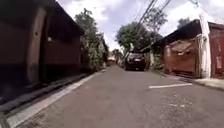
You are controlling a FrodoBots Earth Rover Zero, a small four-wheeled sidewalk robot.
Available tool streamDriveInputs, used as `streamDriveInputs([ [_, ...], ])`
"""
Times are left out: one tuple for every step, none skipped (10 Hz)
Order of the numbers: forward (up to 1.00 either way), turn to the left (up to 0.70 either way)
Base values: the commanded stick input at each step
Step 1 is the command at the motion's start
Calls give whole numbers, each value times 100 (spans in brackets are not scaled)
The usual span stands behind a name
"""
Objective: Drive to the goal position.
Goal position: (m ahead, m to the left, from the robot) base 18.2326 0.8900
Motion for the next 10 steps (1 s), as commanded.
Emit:
streamDriveInputs([
  [70, 0],
  [70, 0],
  [70, 0],
  [70, 0],
  [70, 0],
  [70, 0],
  [70, 0],
  [70, 0],
  [70, 0],
  [70, 0],
])
